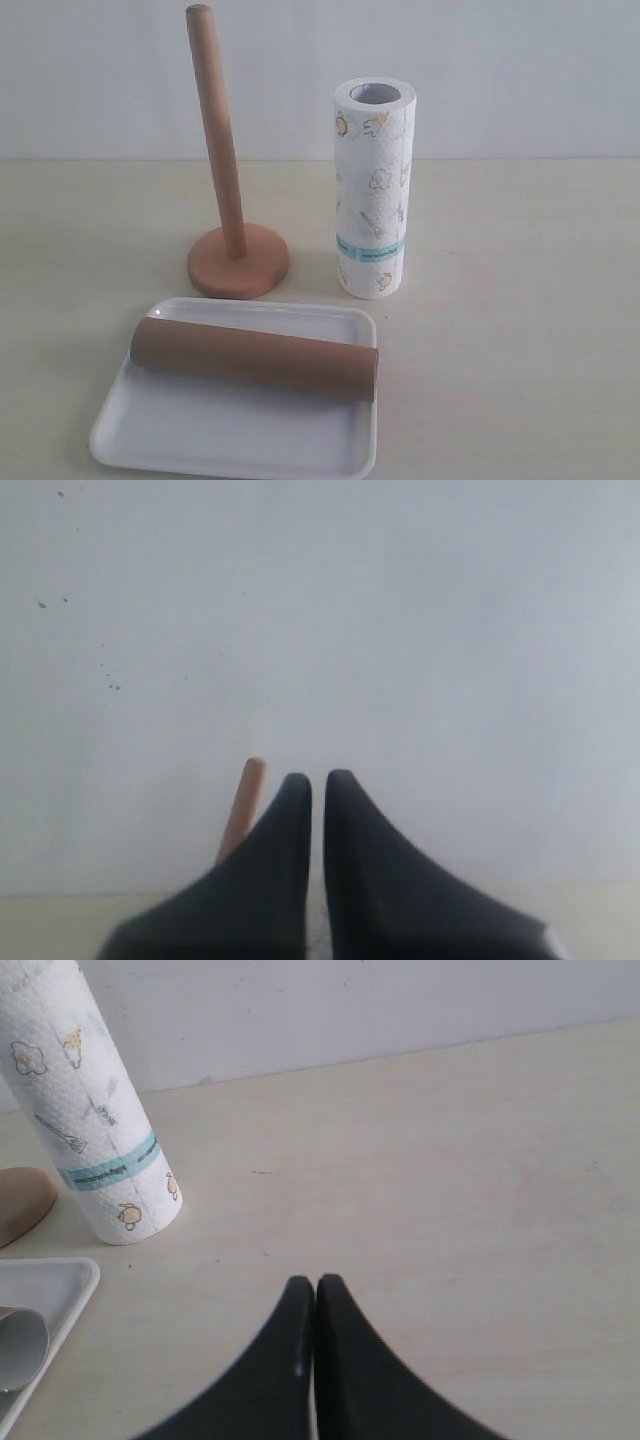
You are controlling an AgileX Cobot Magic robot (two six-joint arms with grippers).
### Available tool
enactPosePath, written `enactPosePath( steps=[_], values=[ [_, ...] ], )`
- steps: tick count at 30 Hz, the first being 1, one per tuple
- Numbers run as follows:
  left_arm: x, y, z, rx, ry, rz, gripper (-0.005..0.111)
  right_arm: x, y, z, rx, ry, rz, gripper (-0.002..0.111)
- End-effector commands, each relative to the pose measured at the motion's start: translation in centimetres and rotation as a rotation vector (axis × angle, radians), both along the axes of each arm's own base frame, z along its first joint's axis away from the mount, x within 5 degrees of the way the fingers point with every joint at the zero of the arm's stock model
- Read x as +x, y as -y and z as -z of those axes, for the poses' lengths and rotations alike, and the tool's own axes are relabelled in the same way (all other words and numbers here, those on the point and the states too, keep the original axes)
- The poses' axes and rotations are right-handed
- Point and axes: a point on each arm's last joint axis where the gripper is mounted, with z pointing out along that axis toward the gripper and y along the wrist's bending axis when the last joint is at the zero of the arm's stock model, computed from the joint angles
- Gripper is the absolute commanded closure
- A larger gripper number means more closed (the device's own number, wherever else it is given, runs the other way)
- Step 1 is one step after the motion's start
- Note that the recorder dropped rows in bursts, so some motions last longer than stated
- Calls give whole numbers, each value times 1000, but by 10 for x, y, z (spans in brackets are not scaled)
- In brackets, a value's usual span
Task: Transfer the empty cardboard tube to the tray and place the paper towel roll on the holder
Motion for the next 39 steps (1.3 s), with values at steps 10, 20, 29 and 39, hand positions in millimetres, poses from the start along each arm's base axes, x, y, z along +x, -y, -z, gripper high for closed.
enactPosePath(
  steps=[10, 20, 29, 39],
  values=[
    [-2, 3, -3, -103, 171, -130, 103, 0, 0, -1, -6, 13, -2, 108],
    [52, 13, 81, -91, 35, -200, 103, 0, 0, -1, -6, 13, -2, 108],
    [72, 16, 143, -66, -91, -215, 103, 0, 0, -1, -6, 13, -2, 108],
    [76, 12, 164, 83, -146, -317, 103, 0, 0, -1, -6, 13, -2, 108]
  ],
)
